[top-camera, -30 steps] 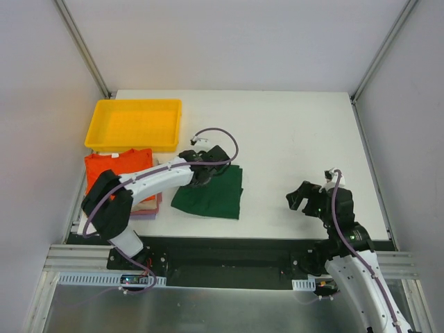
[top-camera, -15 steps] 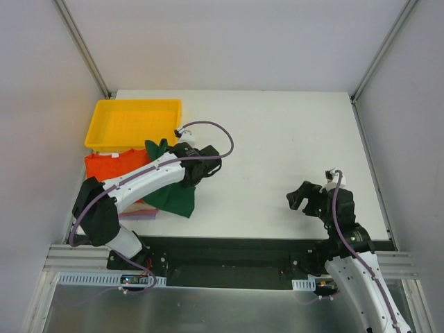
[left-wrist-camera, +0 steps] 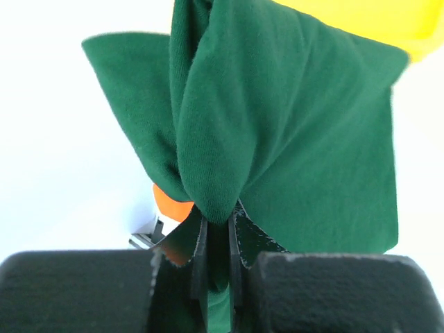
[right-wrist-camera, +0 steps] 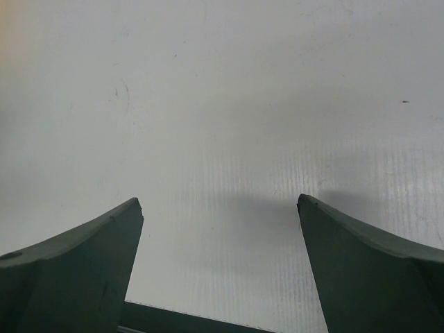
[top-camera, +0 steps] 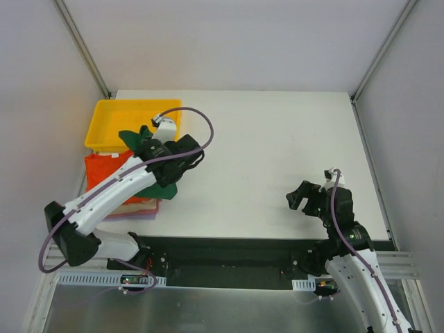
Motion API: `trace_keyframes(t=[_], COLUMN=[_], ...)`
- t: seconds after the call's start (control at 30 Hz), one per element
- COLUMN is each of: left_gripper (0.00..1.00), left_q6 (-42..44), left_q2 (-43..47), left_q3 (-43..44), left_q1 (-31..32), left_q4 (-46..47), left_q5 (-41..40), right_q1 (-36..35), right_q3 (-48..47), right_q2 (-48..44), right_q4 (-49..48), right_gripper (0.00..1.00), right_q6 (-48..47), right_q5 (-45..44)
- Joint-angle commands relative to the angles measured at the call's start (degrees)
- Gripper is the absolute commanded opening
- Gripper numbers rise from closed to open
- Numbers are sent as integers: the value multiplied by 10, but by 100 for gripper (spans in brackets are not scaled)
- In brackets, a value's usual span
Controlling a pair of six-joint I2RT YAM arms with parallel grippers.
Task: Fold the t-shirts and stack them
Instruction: Put the neatly folded tshirt into the corner of the board with the left arm
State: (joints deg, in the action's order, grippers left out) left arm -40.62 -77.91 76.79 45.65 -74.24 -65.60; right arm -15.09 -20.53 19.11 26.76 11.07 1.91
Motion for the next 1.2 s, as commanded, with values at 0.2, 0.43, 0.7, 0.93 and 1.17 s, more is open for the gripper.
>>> trace_keyframes(t=[0.2, 0.43, 0.7, 0.93, 1.17], left_gripper=[0, 0, 0, 0, 0], left_q6=[322, 375, 390, 431, 455], left_q2=[173, 188, 195, 188, 190], left_q3=[-9, -9, 3, 23, 62], left_q1=[-65, -119, -210, -242, -262], left_q4=[195, 221, 229, 235, 234], left_q5=[174, 269, 327, 359, 413], right_q1=[3, 3, 3, 3, 3], right_q3=[1, 2, 2, 3, 2], right_q2=[21, 21, 22, 24, 35], right_q4=[-25, -25, -25, -24, -23], right_gripper=[96, 96, 96, 96, 96], right_q6=[0, 1, 3, 3, 3], right_q5=[-8, -11, -12, -16, -16])
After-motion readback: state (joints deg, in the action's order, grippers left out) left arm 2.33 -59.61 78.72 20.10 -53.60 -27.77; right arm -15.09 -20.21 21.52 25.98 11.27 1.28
